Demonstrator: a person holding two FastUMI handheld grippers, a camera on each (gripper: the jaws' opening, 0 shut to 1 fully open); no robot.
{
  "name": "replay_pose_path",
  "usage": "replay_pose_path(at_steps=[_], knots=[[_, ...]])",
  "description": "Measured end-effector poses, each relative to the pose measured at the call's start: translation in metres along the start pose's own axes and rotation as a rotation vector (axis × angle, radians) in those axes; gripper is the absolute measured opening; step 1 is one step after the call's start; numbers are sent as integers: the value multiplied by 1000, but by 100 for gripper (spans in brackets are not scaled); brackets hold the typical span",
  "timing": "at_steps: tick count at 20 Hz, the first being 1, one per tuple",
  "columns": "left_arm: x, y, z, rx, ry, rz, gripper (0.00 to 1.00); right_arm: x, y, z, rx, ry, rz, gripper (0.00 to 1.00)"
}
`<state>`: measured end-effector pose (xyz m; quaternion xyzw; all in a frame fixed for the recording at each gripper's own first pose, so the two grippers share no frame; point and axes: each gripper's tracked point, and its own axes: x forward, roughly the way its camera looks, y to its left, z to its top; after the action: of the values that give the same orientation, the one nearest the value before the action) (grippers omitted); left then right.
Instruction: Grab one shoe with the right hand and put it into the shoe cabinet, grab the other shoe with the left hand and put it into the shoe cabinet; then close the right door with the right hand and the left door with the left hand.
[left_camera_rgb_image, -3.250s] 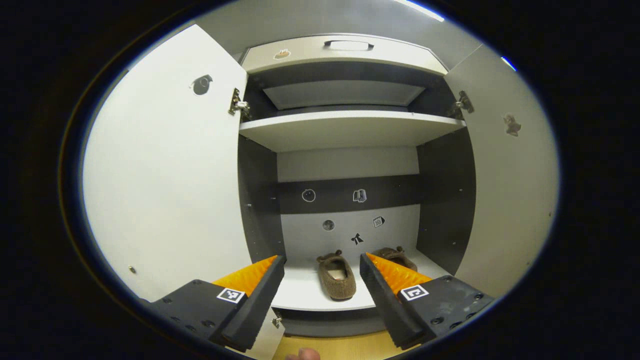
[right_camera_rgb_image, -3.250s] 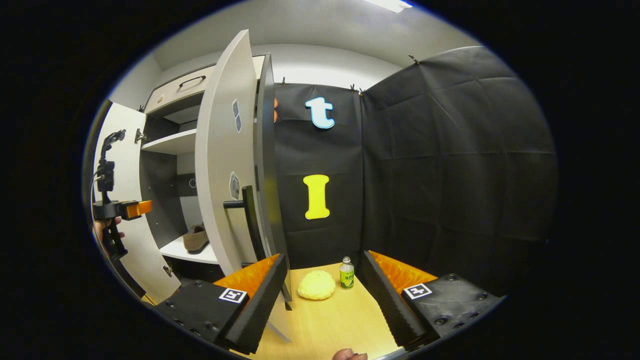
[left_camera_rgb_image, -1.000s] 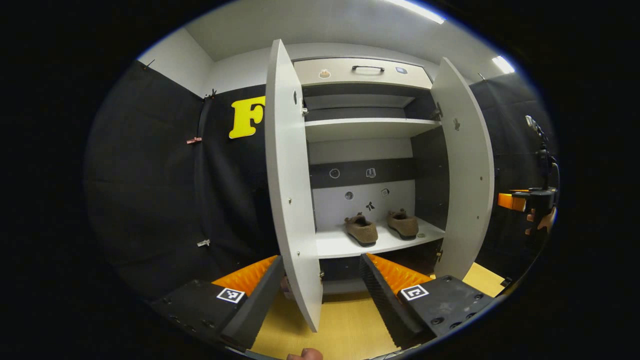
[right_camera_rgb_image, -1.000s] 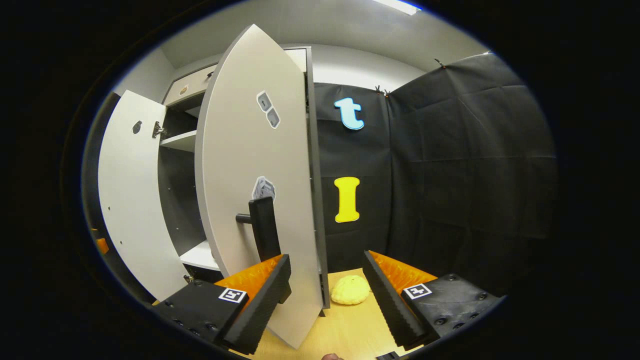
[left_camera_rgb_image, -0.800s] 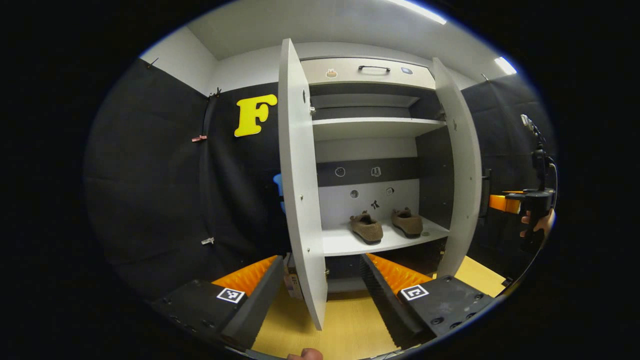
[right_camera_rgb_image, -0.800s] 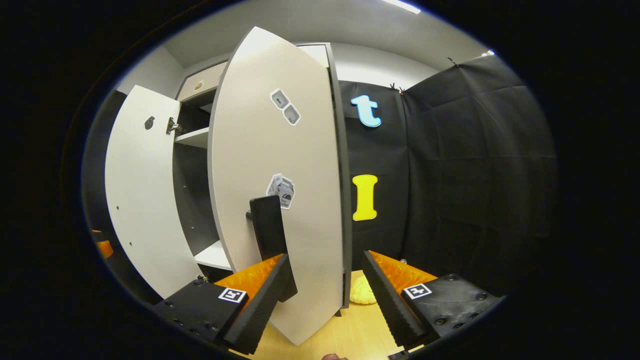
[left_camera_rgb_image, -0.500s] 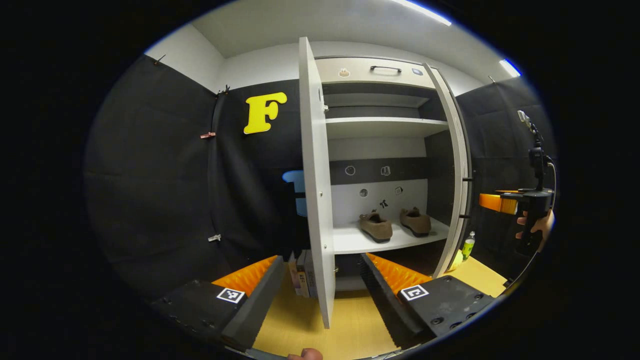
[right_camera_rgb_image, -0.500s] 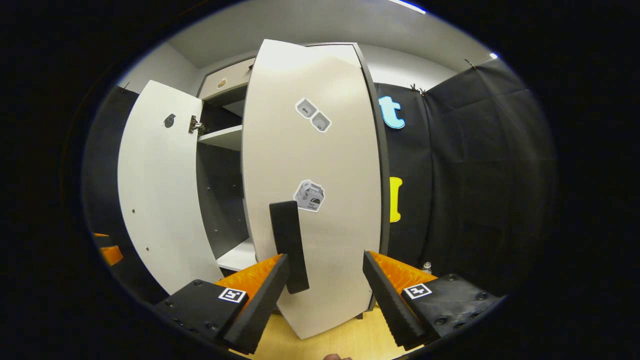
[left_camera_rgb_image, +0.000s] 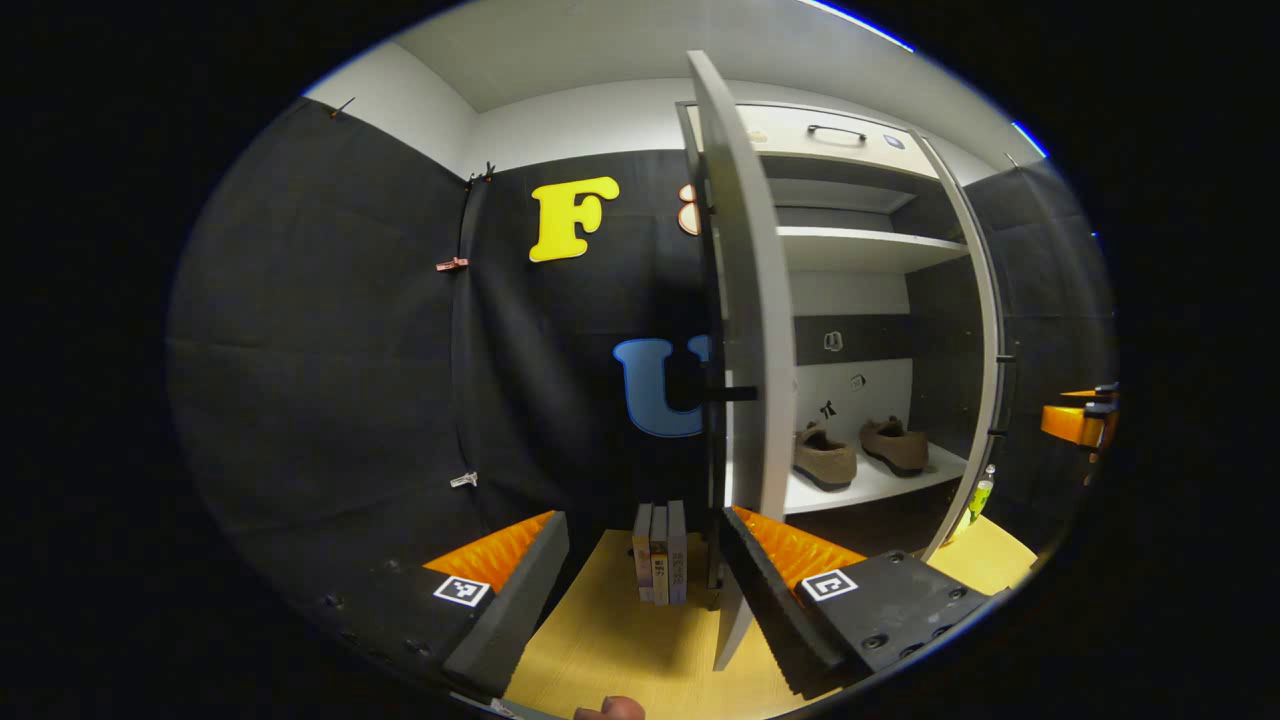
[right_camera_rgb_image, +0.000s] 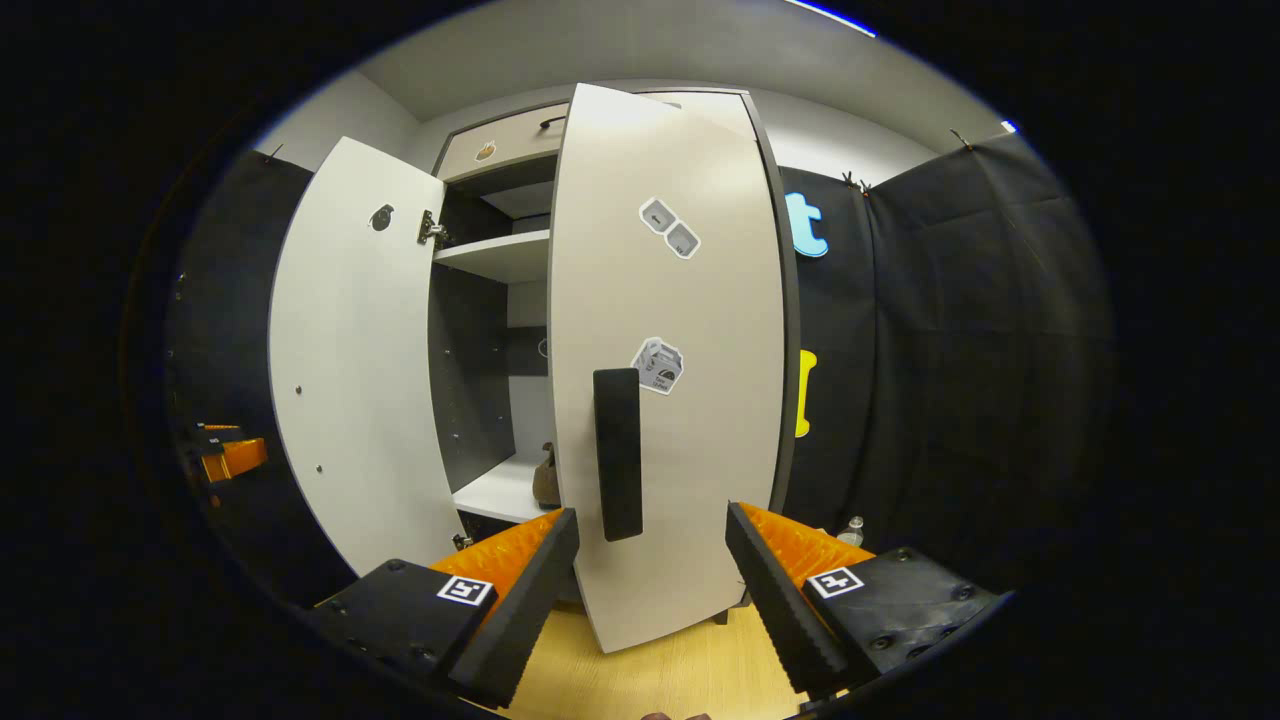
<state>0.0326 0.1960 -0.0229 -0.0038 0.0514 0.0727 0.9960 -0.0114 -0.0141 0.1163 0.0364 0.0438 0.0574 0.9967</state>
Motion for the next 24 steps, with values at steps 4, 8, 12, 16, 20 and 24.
replay_pose_path(at_steps=[4, 8, 12, 16, 20, 24], knots=[[36, 20, -5, -6, 0, 23, 96, -9, 1, 2, -4, -3, -6, 98], [54, 16, -10, -4, 8, -9, 97, -13, -7, -3, -27, 9, -29, 98], [57, 5, -7, 16, -5, -11, 92, -15, -17, -7, -25, 19, -39, 98], [57, -3, -8, -4, 6, -15, 91, -12, -23, -8, -12, 21, -40, 98], [51, -23, -8, -28, 13, -12, 90, -11, -27, -6, 13, 14, -46, 98], [44, -40, -5, 22, -3, 12, 89, -9, -28, -5, 25, 13, -32, 98]])
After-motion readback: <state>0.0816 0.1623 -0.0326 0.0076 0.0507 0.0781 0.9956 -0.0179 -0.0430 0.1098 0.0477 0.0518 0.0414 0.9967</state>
